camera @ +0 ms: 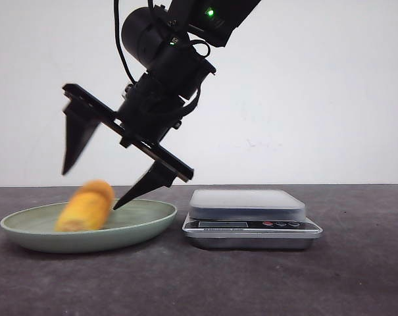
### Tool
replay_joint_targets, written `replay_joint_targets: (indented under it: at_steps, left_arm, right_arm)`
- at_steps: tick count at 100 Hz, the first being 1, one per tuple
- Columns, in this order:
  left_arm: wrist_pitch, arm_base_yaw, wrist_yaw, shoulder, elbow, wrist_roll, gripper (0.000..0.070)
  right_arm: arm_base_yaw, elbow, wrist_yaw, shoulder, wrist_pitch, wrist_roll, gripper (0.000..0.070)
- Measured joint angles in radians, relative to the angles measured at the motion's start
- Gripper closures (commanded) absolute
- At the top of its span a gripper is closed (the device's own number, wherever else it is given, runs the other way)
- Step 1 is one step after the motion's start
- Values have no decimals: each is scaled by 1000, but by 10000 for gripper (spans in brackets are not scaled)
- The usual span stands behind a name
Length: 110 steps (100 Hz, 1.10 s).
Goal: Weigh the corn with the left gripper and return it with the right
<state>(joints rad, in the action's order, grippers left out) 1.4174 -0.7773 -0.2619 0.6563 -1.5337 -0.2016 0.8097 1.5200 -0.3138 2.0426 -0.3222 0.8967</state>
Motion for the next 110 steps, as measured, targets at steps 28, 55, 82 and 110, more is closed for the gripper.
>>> replay_joint_targets:
  at_steps: [28,55,82,110]
  left_arm:
    - [0,0,0,-1,0,-32,539]
    - [1,0,-1,-1,0,-38,539]
    - [1,0,-4,-1,0,-39,540]
    - [1,0,-4,-2,0,-76,546]
  right_arm:
    - [-53,169,116,-136,-57,-138,307]
    - [10,316,485,-436,-269,-524,688]
    - [179,190,830,-617,-353,-717,688]
    - [356,-279,797,-946,141,-898,688]
